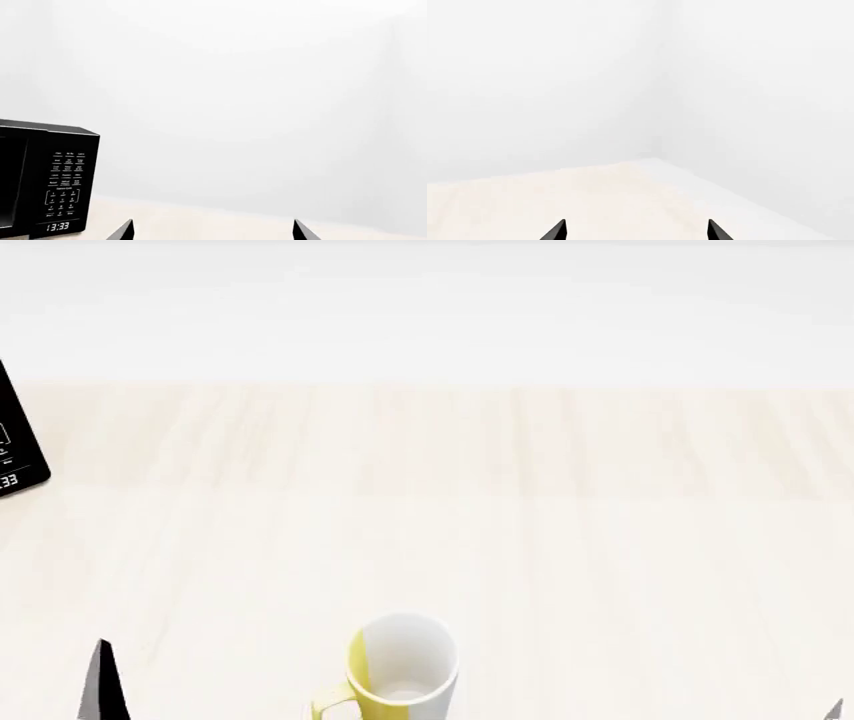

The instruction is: Put the yellow and white mug to the front of the white mug.

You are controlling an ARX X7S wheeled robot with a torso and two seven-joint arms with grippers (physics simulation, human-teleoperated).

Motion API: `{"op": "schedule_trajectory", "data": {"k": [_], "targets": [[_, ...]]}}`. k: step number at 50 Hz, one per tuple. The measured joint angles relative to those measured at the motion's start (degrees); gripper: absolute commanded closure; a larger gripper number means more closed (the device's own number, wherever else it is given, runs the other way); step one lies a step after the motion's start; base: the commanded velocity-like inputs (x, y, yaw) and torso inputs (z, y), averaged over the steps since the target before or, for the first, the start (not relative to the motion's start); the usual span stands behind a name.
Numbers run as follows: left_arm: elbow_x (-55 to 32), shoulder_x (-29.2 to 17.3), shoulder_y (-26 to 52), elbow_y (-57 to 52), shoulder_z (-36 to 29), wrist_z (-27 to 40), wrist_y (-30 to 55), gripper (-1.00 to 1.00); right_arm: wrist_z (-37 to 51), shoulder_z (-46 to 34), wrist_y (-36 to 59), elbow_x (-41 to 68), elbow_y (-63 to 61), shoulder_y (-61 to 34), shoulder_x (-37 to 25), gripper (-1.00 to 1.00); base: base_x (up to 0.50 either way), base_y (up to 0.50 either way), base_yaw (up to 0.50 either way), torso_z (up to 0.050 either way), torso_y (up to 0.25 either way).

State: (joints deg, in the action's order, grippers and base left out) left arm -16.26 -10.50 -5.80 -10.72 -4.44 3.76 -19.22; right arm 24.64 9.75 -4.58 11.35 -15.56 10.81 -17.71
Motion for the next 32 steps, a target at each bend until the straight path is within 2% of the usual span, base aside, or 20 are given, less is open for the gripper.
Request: {"op": "schedule_trajectory", "data": {"k": [13, 32], "targets": [[6.94, 1.84, -5.55, -6.55, 1.20, 6.85, -1.98, -1.00, 5.49, 3.15, -4.76, -4.48, -5.64, 4.40, 1.91, -1.00, 0.00, 0.00, 0.00, 0.000, 0.000], [17.29, 4.21, -10.93, -10.55, 2.73, 14.43, -13.74, -1.00, 5.28, 3.23, -7.15, -3.20, -7.84, 6.65, 1.55, -1.00, 0.00, 0.00, 0.00, 0.000, 0.000]]}}
